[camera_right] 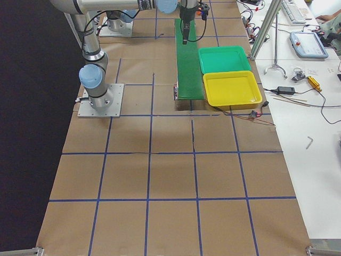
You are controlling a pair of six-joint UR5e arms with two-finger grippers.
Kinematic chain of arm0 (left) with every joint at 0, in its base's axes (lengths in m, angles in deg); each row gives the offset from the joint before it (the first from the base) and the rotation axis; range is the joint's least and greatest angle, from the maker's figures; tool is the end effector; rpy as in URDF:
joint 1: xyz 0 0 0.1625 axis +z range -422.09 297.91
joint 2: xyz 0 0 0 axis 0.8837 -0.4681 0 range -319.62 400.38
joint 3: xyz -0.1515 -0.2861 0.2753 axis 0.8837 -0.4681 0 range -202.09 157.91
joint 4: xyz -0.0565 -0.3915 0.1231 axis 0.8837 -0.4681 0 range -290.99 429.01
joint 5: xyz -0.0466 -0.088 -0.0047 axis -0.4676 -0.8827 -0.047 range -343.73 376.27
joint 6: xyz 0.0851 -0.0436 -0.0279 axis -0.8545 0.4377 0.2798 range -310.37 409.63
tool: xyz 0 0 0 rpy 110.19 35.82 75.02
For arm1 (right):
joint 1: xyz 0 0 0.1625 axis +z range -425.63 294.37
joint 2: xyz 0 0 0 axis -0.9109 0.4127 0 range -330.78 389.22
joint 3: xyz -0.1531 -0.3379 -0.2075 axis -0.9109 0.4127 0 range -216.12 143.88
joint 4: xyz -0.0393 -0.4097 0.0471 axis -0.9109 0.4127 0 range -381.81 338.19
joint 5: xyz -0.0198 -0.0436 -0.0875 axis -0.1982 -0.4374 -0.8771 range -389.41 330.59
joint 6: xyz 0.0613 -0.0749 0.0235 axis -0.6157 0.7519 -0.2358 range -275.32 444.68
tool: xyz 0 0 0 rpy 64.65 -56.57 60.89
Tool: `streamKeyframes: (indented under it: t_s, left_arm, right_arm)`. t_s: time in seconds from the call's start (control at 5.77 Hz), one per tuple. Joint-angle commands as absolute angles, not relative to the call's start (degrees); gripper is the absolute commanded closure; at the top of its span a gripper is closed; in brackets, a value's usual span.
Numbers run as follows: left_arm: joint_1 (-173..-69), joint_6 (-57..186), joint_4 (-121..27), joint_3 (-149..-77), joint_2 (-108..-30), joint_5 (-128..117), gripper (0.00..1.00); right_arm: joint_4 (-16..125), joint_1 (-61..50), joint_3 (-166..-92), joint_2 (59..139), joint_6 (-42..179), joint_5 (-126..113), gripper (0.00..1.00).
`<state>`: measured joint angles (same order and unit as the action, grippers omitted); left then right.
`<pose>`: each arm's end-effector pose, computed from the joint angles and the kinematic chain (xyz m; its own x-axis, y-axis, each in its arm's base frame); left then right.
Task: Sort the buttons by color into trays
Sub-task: 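Grasp a green-cap push button from the pile with the left gripper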
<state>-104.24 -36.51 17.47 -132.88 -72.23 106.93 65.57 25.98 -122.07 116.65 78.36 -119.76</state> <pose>0.3109 -0.4598 0.1775 -0.7822 0.6172 0.0853 0.6205 0.7840 0.0172 0.1469 -0.5050 0.4956 -0.9966 0.0821 0.0083 0.0822 0.9964 0.0192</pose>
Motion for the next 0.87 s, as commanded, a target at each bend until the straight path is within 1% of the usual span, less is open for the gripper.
streamKeyframes:
  t_s: [0.0,0.17,0.35,0.69]
  left_arm:
    - [-104.2,-36.8,17.8,-132.5,-72.6,106.8,0.83]
    - [-104.3,-36.6,17.8,-132.1,-72.4,106.6,1.00]
    - [-105.3,-36.4,17.3,-131.9,-70.7,106.5,1.00]
    - [-111.7,-36.6,10.2,-130.5,-63.2,105.6,1.00]
  right_arm:
    - [65.6,26.0,-122.1,116.7,78.4,-119.8,0.00]
    - [65.6,26.0,-122.1,116.7,78.4,-119.8,0.00]
    - [65.6,26.0,-122.1,116.6,78.4,-119.8,0.00]
    - [65.6,26.0,-122.1,116.6,78.4,-119.8,0.00]
